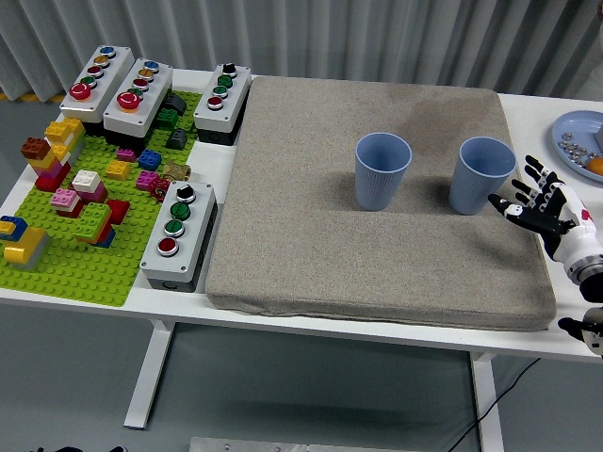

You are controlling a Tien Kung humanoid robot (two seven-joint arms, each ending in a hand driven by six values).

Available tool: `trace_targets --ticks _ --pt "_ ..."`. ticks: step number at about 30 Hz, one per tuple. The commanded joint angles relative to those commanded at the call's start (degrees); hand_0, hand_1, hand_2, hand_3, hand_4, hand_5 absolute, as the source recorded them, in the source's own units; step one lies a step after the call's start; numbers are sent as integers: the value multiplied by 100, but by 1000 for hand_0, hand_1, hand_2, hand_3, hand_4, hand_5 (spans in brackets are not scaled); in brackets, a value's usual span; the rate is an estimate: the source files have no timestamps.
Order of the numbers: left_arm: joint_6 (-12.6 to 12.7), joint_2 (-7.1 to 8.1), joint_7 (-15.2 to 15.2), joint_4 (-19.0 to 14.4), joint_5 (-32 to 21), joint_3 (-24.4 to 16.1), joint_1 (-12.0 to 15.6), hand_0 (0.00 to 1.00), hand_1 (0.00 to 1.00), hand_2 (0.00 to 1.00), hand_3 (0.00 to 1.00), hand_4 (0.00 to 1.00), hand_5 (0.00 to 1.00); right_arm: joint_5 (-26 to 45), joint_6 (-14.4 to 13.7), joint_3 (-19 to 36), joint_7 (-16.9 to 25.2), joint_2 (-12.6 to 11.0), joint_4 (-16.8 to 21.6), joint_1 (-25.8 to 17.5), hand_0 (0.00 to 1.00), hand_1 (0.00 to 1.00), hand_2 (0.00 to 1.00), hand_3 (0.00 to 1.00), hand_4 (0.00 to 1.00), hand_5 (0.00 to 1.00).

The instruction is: Pick cup pour cup place

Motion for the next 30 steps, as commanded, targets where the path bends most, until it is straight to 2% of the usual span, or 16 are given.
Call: trace_targets --ticks 30 --pt "-6 6 -8 0 -77 50 -33 777 762 816 648 504 998 -16 -22 -244 -77 94 -180 246 969 903 984 925 840 221"
